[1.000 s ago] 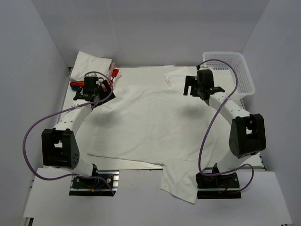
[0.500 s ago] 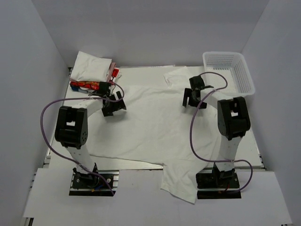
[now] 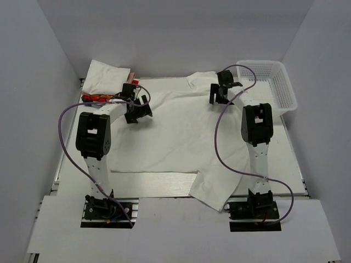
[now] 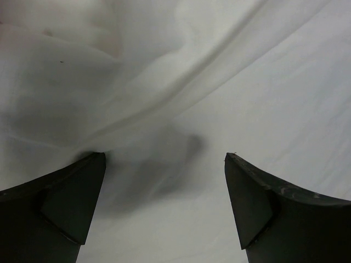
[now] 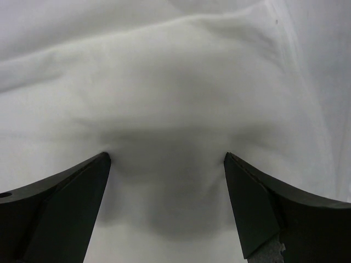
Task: Fold and stack the t-shirts
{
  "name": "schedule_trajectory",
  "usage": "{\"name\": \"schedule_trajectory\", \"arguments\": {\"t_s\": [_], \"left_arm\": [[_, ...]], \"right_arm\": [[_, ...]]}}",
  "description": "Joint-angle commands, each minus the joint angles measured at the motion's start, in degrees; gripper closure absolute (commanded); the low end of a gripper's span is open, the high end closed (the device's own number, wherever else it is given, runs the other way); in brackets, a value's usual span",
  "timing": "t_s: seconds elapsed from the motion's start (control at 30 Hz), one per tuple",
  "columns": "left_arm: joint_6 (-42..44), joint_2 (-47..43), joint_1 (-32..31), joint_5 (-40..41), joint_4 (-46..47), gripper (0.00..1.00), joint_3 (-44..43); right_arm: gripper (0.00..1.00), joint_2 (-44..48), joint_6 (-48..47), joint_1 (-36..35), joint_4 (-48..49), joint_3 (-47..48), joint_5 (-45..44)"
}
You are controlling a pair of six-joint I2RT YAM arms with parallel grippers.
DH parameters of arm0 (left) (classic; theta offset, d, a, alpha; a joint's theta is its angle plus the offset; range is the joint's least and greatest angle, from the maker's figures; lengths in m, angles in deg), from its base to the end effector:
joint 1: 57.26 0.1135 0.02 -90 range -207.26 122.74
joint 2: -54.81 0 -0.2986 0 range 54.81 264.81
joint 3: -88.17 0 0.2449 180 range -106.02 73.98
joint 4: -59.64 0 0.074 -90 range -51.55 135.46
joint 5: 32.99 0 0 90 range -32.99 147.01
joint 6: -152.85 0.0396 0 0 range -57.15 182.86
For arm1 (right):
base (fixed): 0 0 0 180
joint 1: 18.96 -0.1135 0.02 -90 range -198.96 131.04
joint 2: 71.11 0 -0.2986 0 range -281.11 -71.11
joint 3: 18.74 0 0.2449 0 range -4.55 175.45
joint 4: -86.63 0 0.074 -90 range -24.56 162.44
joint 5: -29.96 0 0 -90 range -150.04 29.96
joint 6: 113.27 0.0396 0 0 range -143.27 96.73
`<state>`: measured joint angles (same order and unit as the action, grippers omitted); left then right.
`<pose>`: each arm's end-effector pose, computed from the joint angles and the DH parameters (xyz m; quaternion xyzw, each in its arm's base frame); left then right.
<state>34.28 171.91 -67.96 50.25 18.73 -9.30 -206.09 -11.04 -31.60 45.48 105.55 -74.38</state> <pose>0.4339 -0.0867 0.1984 -0.1351 0.9561 -0.1390 0.2199 0.5302 0.1088 0.1909 0.0374 0.9378 -0.0454 0.3421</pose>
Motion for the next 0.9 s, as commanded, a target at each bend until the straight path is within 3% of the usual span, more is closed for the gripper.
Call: {"name": "schedule_trajectory", "arguments": {"t_s": [0.0,0.13,0.33,0.47,0.5,0.63,0.87], "left_arm": [[-0.78,0.6,-0.99,-0.89,-4.74,0.0,-0.12],[-0.78,-5.53,-1.52,0.52,-6.59,0.0,-0.12],[-5.33,-20.84,-1.52,8.24,-12.29,0.0,8.82],[-15.79,-30.51,-0.55,14.48,-24.92,0.0,16.91],[-17.63,-32.35,-0.55,14.5,-26.44,0.0,18.93],[-27.02,-42.02,0.5,18.27,-32.24,0.0,31.92],[-32.5,-50.56,2.17,15.82,-27.52,0.0,46.36]], "right_arm": [[0.1,-6.42,-5.62,0.34,-3.79,7.65,0.81],[0.1,-3.02,-11.76,-0.27,-2.66,9.96,6.52],[0.1,20.85,-18.74,-4.31,7.0,-11.09,12.41],[0.1,35.52,-12.59,-8.52,14.63,-25.88,13.73],[0.1,40.45,-9.01,-8.97,17.61,-34.61,13.82],[0.1,53.83,-1.79,-11.69,25.19,-50.4,15.5],[0.1,76.06,4.99,-13.37,21.6,-67.91,8.64]]}}
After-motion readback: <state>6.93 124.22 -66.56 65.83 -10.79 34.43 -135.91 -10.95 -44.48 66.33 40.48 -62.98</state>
